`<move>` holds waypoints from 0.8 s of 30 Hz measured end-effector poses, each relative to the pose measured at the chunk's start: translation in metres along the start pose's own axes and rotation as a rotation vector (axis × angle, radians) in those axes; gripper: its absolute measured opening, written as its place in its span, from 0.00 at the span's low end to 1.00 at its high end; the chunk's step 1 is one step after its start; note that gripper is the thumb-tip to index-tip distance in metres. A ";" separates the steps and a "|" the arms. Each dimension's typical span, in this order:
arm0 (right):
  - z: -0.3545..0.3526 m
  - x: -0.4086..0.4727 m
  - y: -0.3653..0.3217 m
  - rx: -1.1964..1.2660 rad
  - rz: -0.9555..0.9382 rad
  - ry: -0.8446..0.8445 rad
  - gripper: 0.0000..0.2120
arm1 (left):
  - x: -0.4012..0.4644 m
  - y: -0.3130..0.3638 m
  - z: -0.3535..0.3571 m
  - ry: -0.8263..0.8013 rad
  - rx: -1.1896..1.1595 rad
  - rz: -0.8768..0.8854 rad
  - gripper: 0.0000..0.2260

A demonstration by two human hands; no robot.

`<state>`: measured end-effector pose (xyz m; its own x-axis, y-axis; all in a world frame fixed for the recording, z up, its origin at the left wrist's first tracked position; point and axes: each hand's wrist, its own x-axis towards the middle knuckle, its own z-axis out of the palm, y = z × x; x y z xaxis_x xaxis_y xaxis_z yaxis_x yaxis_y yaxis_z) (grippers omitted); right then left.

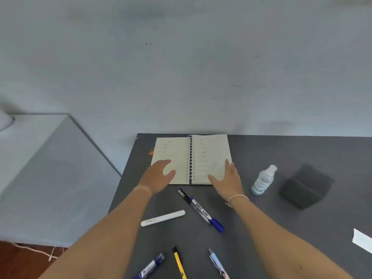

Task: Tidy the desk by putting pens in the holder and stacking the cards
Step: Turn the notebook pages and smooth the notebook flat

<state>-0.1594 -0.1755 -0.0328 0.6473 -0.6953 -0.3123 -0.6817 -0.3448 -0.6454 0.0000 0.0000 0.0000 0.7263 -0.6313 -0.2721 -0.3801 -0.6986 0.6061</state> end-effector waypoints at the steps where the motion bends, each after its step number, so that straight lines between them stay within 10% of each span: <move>1: 0.002 0.002 -0.001 -0.012 0.007 0.025 0.41 | 0.005 -0.002 0.001 -0.011 0.013 0.007 0.23; 24: 0.039 0.011 -0.012 0.038 0.062 0.187 0.35 | 0.039 -0.017 0.028 -0.085 0.011 -0.062 0.25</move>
<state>-0.1306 -0.1546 -0.0555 0.5274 -0.8207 -0.2198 -0.7025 -0.2758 -0.6561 0.0184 -0.0221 -0.0421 0.6974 -0.6126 -0.3720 -0.3427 -0.7409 0.5777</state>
